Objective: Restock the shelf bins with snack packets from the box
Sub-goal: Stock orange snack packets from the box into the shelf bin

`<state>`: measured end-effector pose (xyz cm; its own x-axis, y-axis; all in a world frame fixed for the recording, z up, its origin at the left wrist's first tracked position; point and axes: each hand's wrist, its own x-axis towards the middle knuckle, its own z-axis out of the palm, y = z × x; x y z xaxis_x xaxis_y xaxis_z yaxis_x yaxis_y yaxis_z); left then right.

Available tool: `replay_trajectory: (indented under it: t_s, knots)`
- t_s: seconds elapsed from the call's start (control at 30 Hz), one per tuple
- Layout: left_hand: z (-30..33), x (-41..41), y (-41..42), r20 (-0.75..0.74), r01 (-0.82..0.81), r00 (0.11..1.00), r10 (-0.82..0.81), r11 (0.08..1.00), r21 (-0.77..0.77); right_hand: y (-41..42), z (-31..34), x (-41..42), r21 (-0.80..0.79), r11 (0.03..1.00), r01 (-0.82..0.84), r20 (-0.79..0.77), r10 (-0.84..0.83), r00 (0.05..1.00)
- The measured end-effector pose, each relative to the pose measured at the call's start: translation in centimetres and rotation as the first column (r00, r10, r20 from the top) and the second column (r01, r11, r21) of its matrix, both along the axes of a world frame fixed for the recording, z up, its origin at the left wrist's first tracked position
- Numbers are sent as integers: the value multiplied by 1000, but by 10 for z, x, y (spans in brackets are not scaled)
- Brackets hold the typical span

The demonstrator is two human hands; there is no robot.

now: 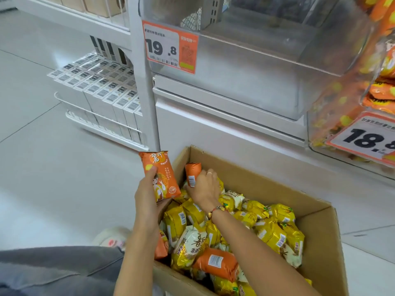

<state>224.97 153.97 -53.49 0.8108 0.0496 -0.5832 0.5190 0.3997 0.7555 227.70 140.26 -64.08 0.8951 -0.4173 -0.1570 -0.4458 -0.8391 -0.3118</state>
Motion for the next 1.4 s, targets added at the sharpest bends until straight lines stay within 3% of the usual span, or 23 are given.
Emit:
replay_trajectory:
  t_s: [0.07, 0.17, 0.27, 0.33, 0.43, 0.53, 0.67, 0.8, 0.93, 1.07, 1.13, 1.3, 1.4]
  knots:
    - [-3, 1, -2, -12, 29, 1000, -29, 999, 39, 0, -4, 1, 53, 998, 34, 25, -35, 999]
    - [-6, 3, -4, -35, 47, 998, -45, 997, 56, -5, 10, -13, 259, 966, 21, 83, -44, 996]
    - [-3, -5, -8, -82, 41, 995, -48, 996, -82, -14, 46, -43, 402, 915, 47, 117, -102, 988]
    - [0, -17, -13, -35, 106, 993, -113, 980, -167, -28, 72, -65, 476, 878, 54, 131, -132, 983]
    - [9, -33, -27, 47, 235, 972, -230, 957, -173, -53, 115, -92, 589, 806, 53, 101, -139, 985]
    - [29, -50, -48, 51, 306, 952, -303, 927, -216, -77, 155, -117, 629, 777, 28, 94, -112, 989]
    - [59, -75, -78, 24, 375, 916, -400, 836, -401, -98, 200, -146, 614, 789, 18, 149, -139, 979]
    - [88, -81, -105, 107, 472, 873, -476, 767, -435, -112, 248, -161, 657, 750, -77, 256, -126, 958]
    - [131, -75, -127, 309, 608, 791, -527, 734, -303, -129, 290, -166, 745, 659, -99, 263, -154, 952]
    - [175, -67, -141, 534, 649, 621, -574, 758, 61, -155, 333, -174, 847, 501, -176, 273, -126, 954]
    - [197, -66, -143, 581, 602, 578, -573, 780, 171, -170, 359, -180, 866, 456, -206, 287, -116, 951]
    - [251, -51, -171, 720, 475, 393, -572, 797, 374, -224, 387, -182, 792, 590, -155, 400, -310, 863]
    - [265, -34, -203, 750, 380, 228, -621, 766, 519, -246, 381, -181, 777, 621, -105, 454, -436, 777]
